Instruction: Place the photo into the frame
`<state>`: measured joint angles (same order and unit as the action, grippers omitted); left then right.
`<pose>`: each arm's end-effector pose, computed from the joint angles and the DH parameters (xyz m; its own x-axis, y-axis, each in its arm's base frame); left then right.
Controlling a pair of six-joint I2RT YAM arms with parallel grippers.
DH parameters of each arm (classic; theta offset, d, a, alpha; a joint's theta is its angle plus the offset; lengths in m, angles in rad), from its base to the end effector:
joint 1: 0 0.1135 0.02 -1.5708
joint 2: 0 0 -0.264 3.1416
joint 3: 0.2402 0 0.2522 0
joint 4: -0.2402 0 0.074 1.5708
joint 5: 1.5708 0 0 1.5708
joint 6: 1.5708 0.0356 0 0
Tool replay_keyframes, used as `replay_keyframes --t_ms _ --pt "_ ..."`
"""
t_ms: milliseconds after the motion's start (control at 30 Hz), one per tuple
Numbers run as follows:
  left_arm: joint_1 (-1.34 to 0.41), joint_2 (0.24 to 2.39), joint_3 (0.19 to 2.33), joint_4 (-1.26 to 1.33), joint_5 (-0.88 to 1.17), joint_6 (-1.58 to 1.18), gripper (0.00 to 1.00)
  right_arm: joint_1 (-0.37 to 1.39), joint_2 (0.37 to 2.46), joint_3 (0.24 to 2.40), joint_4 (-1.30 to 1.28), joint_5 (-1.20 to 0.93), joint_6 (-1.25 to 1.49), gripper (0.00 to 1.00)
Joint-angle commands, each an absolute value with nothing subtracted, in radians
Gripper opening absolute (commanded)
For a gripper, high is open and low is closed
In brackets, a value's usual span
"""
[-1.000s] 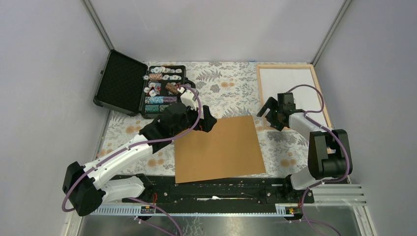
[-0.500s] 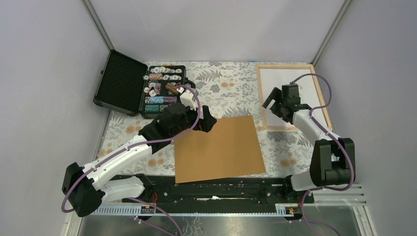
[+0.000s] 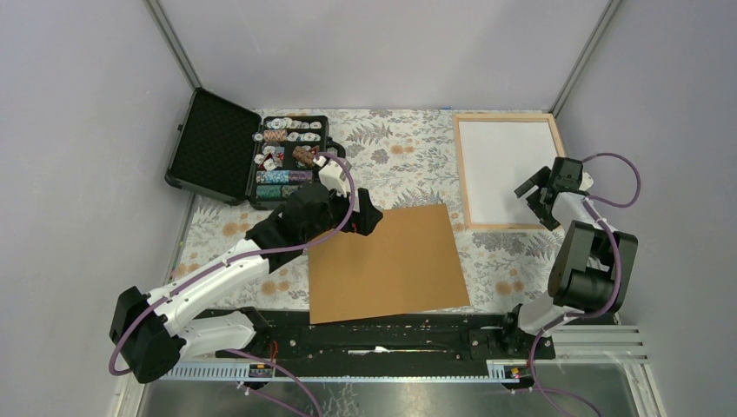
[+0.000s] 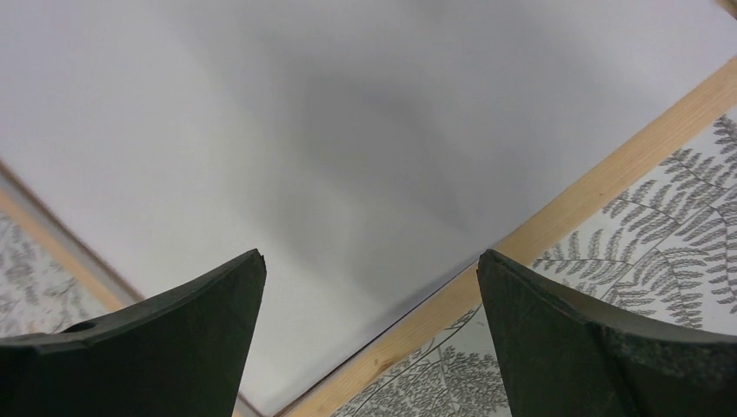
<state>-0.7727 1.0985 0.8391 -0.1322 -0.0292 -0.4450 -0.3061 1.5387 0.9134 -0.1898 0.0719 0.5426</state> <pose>0.1821 -0.1761 0.3019 -0.5387 -0.0757 -0.8391 0.4948 0.7777 -0.3878 0.3047 -0.0990 0.2029 -0.4148 0.6712 -0.6143 0.6560 0.6885 0.3093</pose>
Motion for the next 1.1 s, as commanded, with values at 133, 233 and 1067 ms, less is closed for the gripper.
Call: replay_keyframes --t_ms 133,233,1067 --pt "-0.764 1.099 0.841 -0.087 -0.025 -0.440 0.99 -0.324 1.637 0.953 -0.145 0.214 0.548 1.00" --pt "-0.763 1.107 0.842 -0.086 -0.022 -0.438 0.99 -0.324 1.690 0.980 -0.135 0.216 0.549 1.00" --pt "-0.763 1.137 0.843 -0.099 -0.008 -0.449 0.99 0.142 1.338 0.917 -0.375 -0.306 0.328 1.00"
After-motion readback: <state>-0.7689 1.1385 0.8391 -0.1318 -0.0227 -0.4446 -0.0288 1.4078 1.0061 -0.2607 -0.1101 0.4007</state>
